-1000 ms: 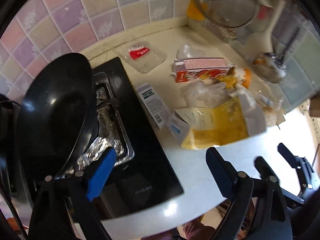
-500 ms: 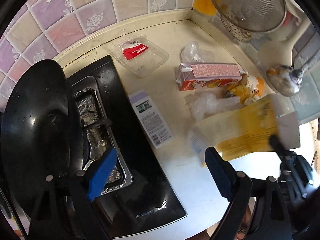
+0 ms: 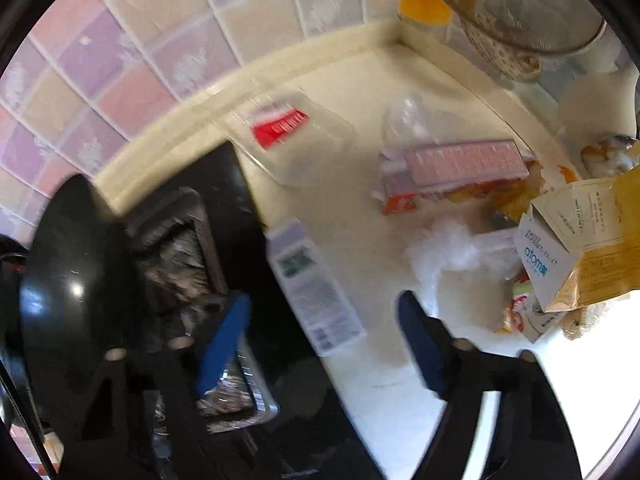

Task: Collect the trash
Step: 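Grasp the white milk carton with the left gripper, then carry the white carton down over the floor trash bin with the left gripper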

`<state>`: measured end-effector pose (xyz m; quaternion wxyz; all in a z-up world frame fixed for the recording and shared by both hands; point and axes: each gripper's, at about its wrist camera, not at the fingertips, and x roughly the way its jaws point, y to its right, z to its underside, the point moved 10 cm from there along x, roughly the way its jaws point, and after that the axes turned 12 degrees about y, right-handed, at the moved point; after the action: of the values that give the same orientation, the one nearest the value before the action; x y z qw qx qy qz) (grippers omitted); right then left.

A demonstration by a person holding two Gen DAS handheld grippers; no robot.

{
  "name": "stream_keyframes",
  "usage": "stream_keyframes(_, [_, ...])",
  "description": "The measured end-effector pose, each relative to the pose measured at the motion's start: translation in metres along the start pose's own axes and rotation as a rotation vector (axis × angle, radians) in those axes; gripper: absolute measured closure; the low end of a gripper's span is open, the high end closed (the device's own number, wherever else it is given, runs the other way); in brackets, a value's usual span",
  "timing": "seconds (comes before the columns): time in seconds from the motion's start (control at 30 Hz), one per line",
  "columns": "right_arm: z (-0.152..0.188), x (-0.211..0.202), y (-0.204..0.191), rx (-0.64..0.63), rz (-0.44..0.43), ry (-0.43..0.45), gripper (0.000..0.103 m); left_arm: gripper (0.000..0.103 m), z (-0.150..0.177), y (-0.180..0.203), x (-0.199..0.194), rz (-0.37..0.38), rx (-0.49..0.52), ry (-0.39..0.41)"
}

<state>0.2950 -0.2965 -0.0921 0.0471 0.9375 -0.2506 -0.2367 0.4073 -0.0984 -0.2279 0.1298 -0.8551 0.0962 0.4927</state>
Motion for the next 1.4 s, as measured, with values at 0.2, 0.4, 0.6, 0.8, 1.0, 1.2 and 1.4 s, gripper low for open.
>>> stream_keyframes(0.2, [0.003, 0.0, 0.001, -0.011, 0.004, -0.002, 0.1, 0.042, 0.013, 0.005, 0.03, 0.011, -0.118, -0.119])
stream_keyframes(0.4, [0.005, 0.0, -0.001, -0.019, -0.012, -0.01, 0.1, 0.042, 0.019, -0.004, 0.056, -0.014, -0.181, -0.168])
stream_keyframes(0.6, [0.008, 0.0, -0.001, -0.016, -0.023, -0.021, 0.1, 0.052, 0.027, -0.006, 0.073, -0.004, -0.222, -0.214])
stream_keyframes(0.8, [0.01, -0.002, -0.001, -0.024, -0.029, -0.023, 0.1, 0.069, 0.025, -0.007, 0.074, 0.022, -0.255, -0.198])
stream_keyframes(1.0, [0.012, -0.007, 0.003, -0.03, -0.029, -0.02, 0.1, 0.069, 0.031, -0.008, 0.049, 0.042, -0.25, -0.158])
stream_keyframes(1.2, [0.01, -0.019, 0.008, -0.022, -0.042, -0.002, 0.1, 0.069, 0.039, -0.001, 0.005, 0.076, -0.229, -0.11])
stream_keyframes(1.4, [0.007, -0.052, 0.007, -0.007, -0.112, 0.027, 0.1, 0.069, 0.053, 0.01, -0.054, 0.121, -0.215, -0.031])
